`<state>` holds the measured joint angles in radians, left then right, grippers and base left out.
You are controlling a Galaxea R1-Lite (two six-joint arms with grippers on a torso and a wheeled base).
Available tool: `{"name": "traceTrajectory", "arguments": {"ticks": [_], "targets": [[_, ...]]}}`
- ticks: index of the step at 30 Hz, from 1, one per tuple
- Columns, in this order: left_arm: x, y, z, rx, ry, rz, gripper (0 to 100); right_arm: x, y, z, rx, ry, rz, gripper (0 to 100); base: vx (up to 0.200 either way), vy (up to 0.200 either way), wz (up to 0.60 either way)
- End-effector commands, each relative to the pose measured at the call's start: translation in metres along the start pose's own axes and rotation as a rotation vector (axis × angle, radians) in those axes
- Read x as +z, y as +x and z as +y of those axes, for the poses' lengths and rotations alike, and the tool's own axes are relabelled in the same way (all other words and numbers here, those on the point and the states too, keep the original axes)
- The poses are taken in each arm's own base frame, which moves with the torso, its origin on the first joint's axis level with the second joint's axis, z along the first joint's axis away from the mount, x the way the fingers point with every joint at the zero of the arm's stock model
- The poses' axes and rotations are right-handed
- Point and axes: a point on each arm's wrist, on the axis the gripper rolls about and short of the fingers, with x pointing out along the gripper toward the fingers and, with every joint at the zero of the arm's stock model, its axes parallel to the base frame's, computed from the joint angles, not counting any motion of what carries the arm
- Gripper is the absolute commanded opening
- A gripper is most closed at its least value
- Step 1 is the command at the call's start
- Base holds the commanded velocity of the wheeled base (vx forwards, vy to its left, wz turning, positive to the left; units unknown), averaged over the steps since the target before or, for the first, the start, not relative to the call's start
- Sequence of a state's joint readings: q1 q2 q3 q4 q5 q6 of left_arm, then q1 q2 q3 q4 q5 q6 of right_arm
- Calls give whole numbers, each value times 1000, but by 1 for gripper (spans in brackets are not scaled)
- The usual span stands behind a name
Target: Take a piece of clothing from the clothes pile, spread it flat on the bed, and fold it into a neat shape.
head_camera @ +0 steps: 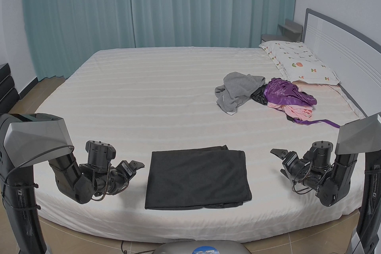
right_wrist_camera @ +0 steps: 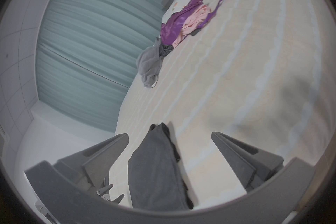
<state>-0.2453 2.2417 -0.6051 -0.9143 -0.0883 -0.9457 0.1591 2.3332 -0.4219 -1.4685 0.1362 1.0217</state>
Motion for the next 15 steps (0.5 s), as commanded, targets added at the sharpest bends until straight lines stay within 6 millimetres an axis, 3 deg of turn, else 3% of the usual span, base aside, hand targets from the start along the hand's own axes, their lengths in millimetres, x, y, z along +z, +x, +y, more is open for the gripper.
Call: {"name": "traceTrajectory", "arguments": {"ticks": [1,6,15], "targets": [[-2,-1,-1,-2,4,7,100,-4,0,-12,-34,18,34,100,0,-200,0],[-3,-1,-1,-2,8,6,100,-6,-1,-14,-27,38,43,100,0,-200,0],[0,2,-1,19,15,-34,100,-11,-4,-16,-14,30,43,100,0,0,0]]}}
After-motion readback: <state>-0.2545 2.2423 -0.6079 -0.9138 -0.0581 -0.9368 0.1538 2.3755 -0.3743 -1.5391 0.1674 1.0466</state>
